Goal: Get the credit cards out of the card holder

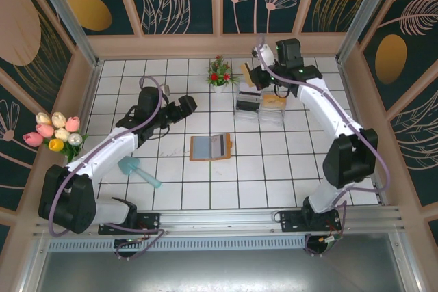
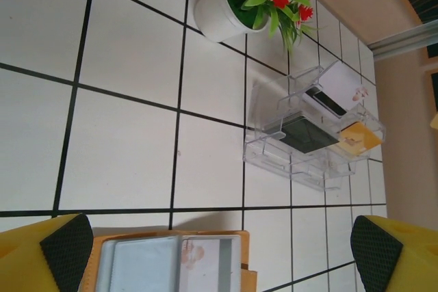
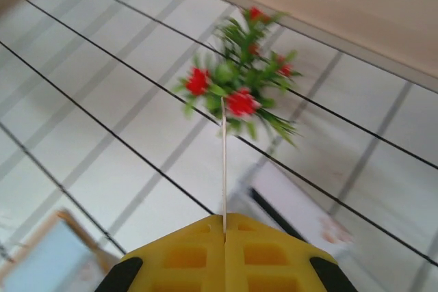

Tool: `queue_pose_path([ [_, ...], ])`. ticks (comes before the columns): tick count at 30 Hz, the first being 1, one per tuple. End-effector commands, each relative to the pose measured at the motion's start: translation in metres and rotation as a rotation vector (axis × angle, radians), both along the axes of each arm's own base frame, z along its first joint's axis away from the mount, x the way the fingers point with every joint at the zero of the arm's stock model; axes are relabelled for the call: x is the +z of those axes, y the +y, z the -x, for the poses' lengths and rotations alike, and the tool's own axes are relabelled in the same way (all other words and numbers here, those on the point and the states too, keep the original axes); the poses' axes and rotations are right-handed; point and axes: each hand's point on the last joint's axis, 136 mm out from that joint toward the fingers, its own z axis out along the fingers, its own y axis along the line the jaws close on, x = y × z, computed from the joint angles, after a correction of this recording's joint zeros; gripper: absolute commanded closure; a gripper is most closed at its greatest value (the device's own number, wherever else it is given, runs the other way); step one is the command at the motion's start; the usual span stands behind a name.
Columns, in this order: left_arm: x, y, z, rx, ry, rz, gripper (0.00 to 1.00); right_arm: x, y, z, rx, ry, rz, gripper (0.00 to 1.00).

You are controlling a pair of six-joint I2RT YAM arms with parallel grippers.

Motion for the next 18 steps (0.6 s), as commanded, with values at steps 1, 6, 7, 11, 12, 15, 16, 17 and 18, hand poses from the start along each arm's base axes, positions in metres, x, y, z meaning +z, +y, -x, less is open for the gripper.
queue_pose_path([
  [1,0.010,0.003,-0.006,-0.008,-0.034,-0.036,0.01,-0.042,-0.042,0.004,0.045,0.072,0.313,1.00],
  [6,0.003,0.004,-0.006,-0.004,-0.018,-0.050,0.02,-0.044,-0.065,0.011,0.106,0.079,0.387,1.00],
  [7,0.000,0.005,-0.005,-0.003,-0.011,-0.051,0.02,-0.046,-0.069,0.015,0.124,0.088,0.407,1.00],
  [11,-0.007,0.004,-0.006,-0.001,0.002,-0.054,0.01,-0.062,-0.084,0.024,0.159,0.135,0.495,1.00],
  [12,-0.008,0.004,-0.007,0.001,0.005,-0.054,0.01,-0.067,-0.087,0.024,0.157,0.149,0.520,1.00],
  [15,-0.010,0.003,-0.010,0.001,0.007,-0.051,0.02,-0.078,-0.099,0.022,0.153,0.189,0.583,1.00],
  [16,-0.010,0.002,-0.010,-0.001,0.008,-0.049,0.01,-0.080,-0.102,0.020,0.148,0.197,0.600,1.00],
  [17,-0.012,0.001,-0.011,-0.006,0.010,-0.047,0.02,-0.081,-0.107,0.016,0.136,0.206,0.615,1.00],
  [18,-0.012,0.000,-0.011,-0.009,0.012,-0.047,0.02,-0.083,-0.110,0.013,0.131,0.213,0.627,1.00],
])
